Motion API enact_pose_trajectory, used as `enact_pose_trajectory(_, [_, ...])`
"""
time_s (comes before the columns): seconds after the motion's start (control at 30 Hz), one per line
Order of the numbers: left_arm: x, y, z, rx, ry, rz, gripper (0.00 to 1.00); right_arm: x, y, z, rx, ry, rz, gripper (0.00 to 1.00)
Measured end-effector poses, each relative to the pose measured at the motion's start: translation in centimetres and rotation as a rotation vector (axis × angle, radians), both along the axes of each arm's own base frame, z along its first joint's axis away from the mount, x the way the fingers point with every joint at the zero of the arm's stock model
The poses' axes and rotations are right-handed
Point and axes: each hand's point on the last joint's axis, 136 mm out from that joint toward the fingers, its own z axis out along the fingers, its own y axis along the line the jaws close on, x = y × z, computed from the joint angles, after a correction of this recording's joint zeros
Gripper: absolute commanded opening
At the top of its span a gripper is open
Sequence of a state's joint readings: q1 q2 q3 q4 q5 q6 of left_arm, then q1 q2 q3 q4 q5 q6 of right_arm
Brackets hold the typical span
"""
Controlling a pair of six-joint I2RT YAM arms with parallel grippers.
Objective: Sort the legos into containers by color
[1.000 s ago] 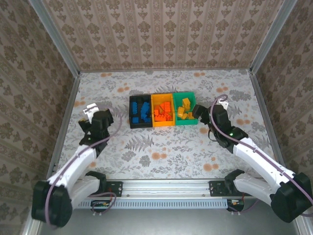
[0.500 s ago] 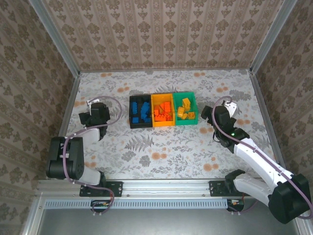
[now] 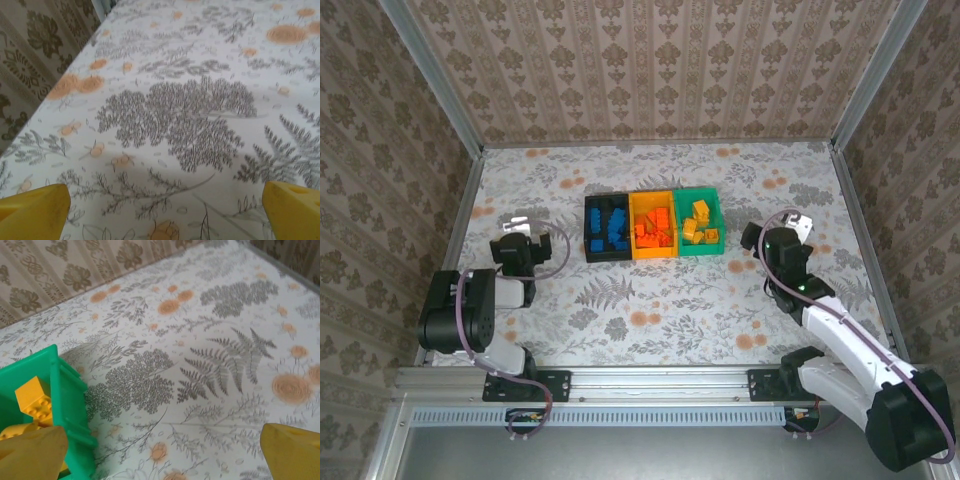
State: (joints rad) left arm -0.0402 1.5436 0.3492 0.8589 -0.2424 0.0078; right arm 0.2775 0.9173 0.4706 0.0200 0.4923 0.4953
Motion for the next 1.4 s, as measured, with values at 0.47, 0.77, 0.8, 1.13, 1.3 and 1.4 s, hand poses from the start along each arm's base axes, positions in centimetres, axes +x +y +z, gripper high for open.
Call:
enact_pose_trajectory(0.47, [0.6, -0.4, 0.9, -0.010, -0.038, -0.021, 1.00, 3.8, -3.4, -5.5, -0.278, -0.002, 0.060, 1.00])
enact_pose_trajectory(0.77, [0.6, -0.4, 0.9, -0.010, -0.038, -0.022, 1.00, 6.8, -3.1, -8.5, -0.277, 0.025, 0.153, 1.00])
enact_pose_trajectory(0.8, [0.6, -0.4, 0.9, -0.010, -0.038, -0.022, 1.00, 7.1, -3.2, -8.1, -0.274, 0.013, 0.149, 1.00])
enact_pose_trajectory(1.13, [0.6, -0.7, 0.9, -0.011, -0.038, -0.030, 1.00, 7.6, -3.0, -7.6, -0.260, -0.010, 0.171, 1.00])
enact_pose_trajectory(1.3, [0.6, -0.7, 0.9, -0.010, -0.039, -0.030, 1.00, 7.6, -3.0, -7.6, -0.259, -0.010, 0.173, 1.00])
enact_pose_trajectory(1.4, [0.6, -0.7, 1.0, -0.010, -0.040, -0.031, 1.00, 7.6, -3.0, -7.6, -0.259, -0.011, 0.173, 1.00])
